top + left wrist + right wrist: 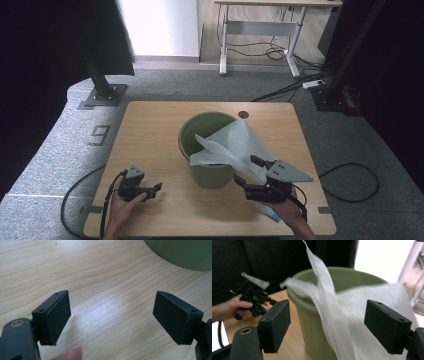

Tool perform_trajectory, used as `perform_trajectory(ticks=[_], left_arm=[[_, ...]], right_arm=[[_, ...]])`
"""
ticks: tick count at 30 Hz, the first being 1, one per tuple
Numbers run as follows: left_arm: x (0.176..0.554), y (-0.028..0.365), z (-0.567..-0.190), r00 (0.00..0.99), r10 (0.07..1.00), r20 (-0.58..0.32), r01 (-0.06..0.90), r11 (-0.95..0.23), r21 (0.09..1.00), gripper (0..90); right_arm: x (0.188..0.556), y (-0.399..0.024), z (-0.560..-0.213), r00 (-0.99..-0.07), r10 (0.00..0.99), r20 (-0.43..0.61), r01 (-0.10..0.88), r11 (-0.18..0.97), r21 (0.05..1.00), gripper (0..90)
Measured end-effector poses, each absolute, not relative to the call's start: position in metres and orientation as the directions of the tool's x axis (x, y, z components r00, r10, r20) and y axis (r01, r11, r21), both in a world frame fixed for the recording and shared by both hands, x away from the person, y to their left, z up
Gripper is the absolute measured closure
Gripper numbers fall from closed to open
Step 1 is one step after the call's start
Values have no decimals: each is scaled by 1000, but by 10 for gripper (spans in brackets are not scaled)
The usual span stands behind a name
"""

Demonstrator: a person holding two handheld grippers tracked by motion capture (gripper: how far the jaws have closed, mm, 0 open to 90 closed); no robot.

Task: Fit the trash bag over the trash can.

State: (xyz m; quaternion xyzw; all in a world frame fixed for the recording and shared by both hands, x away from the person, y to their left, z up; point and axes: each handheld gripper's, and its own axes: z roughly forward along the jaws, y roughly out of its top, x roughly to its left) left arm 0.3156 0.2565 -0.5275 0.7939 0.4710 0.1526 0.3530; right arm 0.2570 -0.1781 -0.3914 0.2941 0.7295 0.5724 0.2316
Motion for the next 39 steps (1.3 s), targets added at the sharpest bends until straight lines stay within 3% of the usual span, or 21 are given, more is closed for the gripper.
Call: perform_trajectory(ticks=[6,11,20,22,25,26,27,30,33,39], left_arm=[[315,254,-526,511,855,-89,637,-307,708,147],[314,251,-524,513,854,-82,630,-310,712,148],[313,250,-521,510,856,-87,625,-299,721,149],[313,250,-519,510,856,-86,620,-296,726,151],[311,247,-510,510,855,-96,610,-281,741,154],[311,247,-510,510,855,-96,610,-281,741,154],[310,245,-507,512,853,-100,605,-276,747,154],[307,240,-496,524,847,-85,583,-284,761,160],[304,234,-486,533,842,-77,563,-286,775,163],[296,225,-461,548,835,-52,519,-290,804,177]], right_arm=[[235,-209,-414,-627,779,-21,177,169,970,190],[235,-226,-437,-588,809,20,243,153,958,188],[250,-218,-461,-564,826,22,307,184,934,210],[253,-217,-463,-550,835,13,321,197,927,264],[259,-219,-466,-541,841,4,331,208,920,521],[259,-219,-466,-541,841,4,331,208,920,521],[262,-221,-466,-535,845,7,337,206,919,631],[266,-226,-462,-524,852,-4,328,206,922,764],[267,-227,-451,-526,850,-40,288,223,931,832],[276,-227,-424,-537,840,-77,233,235,944,865]])
